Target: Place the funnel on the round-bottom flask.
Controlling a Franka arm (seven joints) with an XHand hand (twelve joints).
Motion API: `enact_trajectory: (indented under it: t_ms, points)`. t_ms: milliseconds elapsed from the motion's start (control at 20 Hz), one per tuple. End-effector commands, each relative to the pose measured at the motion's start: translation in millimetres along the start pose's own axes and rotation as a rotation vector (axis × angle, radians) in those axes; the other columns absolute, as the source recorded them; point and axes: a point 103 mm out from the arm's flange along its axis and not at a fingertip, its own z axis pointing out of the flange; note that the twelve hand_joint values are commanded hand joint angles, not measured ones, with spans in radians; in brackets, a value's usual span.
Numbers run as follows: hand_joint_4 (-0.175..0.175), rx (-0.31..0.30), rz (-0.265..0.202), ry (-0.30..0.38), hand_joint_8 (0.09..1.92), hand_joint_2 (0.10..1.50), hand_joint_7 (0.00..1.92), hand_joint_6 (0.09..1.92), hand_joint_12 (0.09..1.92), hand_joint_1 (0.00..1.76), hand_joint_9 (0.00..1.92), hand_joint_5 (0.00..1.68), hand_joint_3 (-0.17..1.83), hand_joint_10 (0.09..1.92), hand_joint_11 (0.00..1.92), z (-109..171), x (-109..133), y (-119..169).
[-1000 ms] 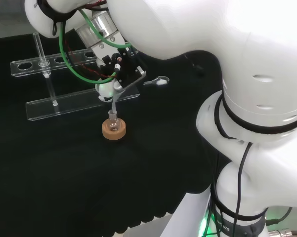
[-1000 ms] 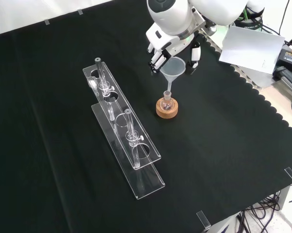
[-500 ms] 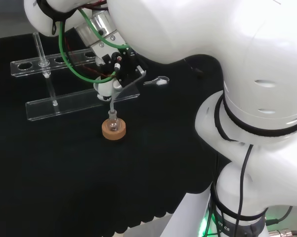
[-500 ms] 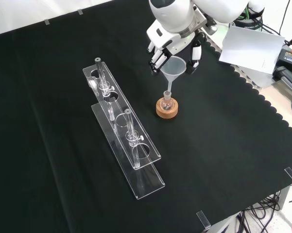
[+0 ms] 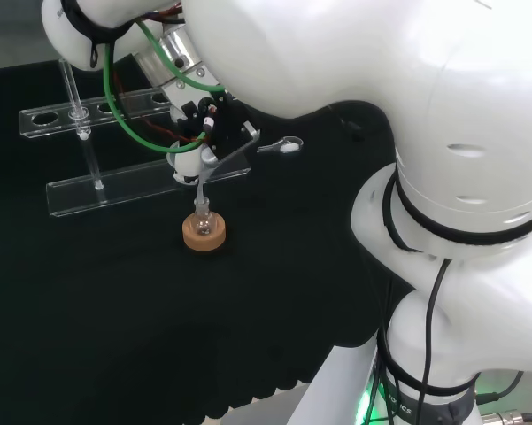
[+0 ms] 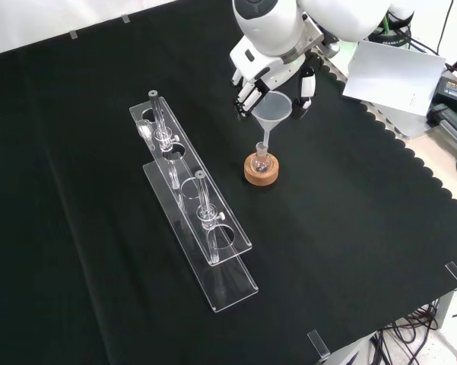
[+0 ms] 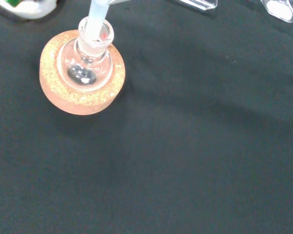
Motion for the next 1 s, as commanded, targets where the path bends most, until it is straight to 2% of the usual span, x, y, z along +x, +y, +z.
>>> enact_trajectory:
  t_ms: [50, 1000]
  points:
    - [0.002, -0.014, 0.002, 0.007, 0.63, 0.81, 0.69, 0.68, 1.24, 0.81, 1.05, 0.77, 0.57, 0.36, 0.73, 2.2, 1.8, 3.7]
    - [0.001, 0.007, -0.010, 0.007, 0.63, 0.81, 0.69, 0.69, 1.23, 0.81, 1.05, 0.78, 0.58, 0.36, 0.74, 19.3, 4.7, 18.8]
